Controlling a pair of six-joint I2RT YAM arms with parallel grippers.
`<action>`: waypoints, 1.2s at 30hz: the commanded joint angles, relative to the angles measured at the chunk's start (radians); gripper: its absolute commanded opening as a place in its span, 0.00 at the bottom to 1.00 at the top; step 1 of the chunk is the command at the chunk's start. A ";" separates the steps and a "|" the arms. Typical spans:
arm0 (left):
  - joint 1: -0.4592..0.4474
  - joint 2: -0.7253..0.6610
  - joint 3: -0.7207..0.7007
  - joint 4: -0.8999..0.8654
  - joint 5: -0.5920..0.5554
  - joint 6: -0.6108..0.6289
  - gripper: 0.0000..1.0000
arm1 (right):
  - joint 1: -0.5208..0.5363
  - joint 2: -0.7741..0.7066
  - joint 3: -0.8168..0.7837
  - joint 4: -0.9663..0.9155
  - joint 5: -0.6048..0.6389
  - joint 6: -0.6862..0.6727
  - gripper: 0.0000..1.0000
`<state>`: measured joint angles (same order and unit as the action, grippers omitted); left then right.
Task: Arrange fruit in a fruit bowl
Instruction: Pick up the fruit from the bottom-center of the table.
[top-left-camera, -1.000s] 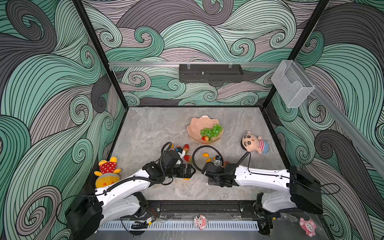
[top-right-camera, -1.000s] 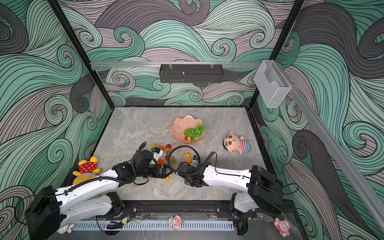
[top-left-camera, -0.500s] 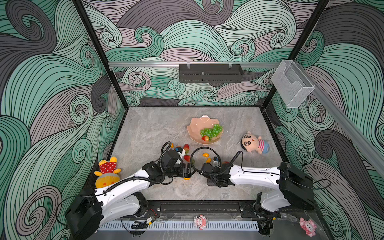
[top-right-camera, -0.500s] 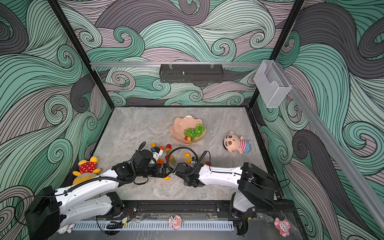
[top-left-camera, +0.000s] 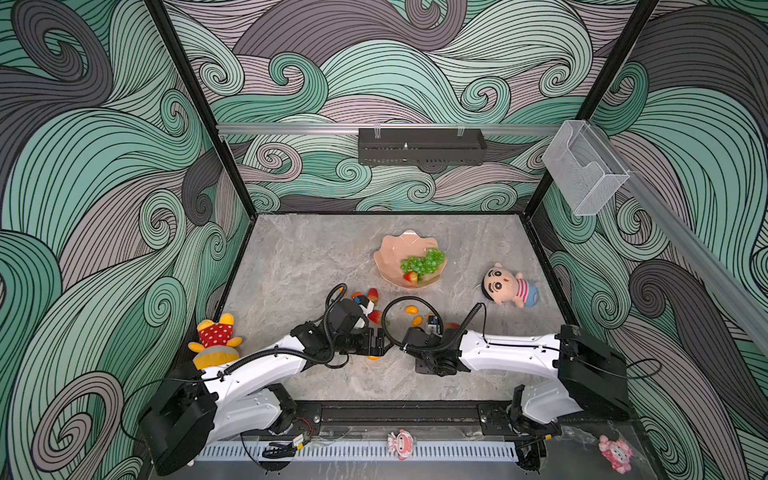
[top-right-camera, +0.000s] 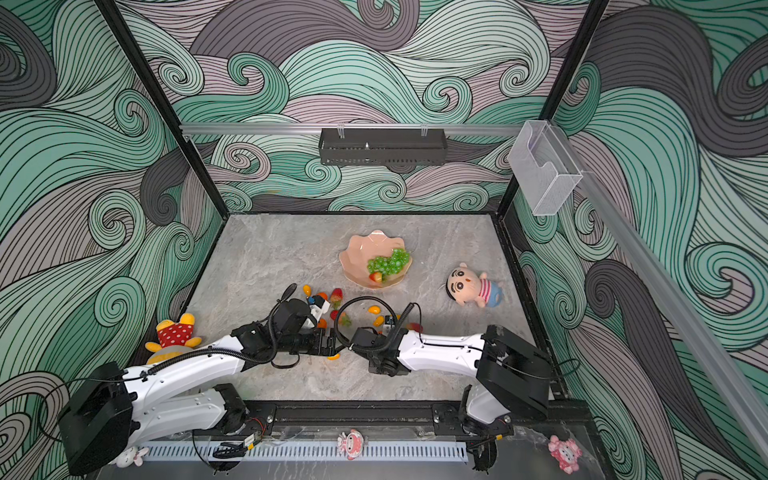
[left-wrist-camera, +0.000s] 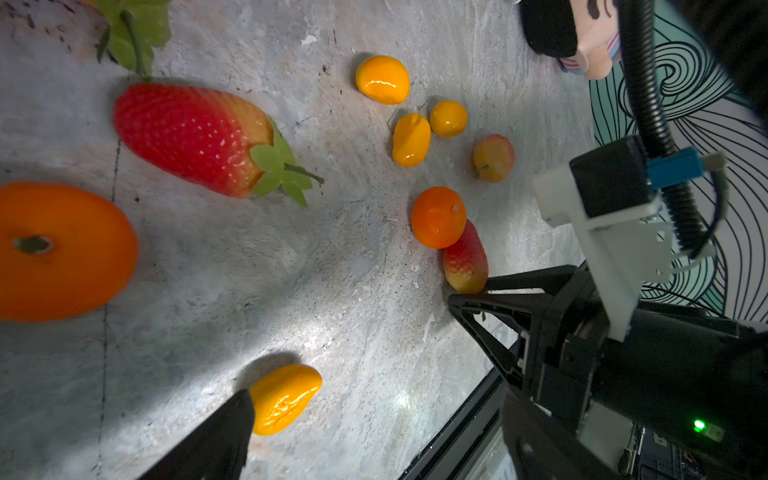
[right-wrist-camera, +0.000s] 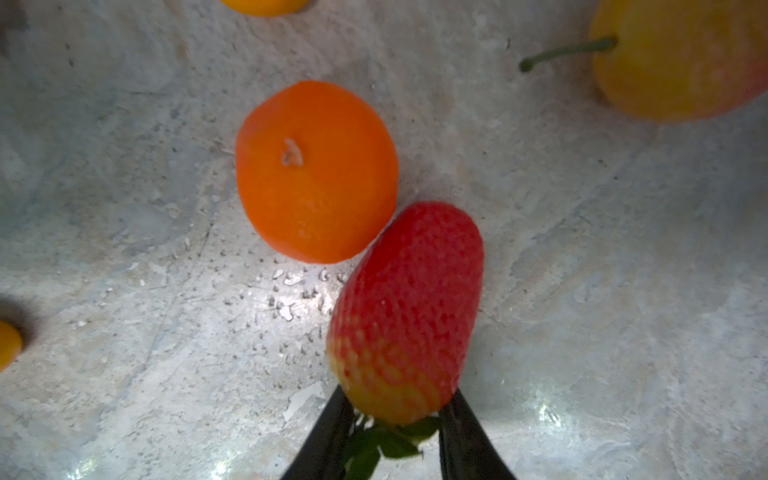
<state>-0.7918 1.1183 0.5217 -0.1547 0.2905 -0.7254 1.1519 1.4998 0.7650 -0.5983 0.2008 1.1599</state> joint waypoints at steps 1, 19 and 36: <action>0.006 0.016 0.035 0.020 0.029 0.013 0.95 | 0.003 -0.010 -0.010 -0.007 0.000 -0.004 0.29; 0.003 0.060 0.054 0.094 0.107 0.027 0.95 | -0.021 -0.078 -0.041 -0.007 -0.004 -0.024 0.05; 0.004 0.003 0.136 -0.027 0.047 0.068 0.96 | -0.037 -0.262 -0.053 -0.007 -0.004 -0.210 0.00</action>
<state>-0.7921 1.1507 0.6075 -0.1238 0.3695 -0.6903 1.1259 1.2827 0.7216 -0.5934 0.1825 1.0183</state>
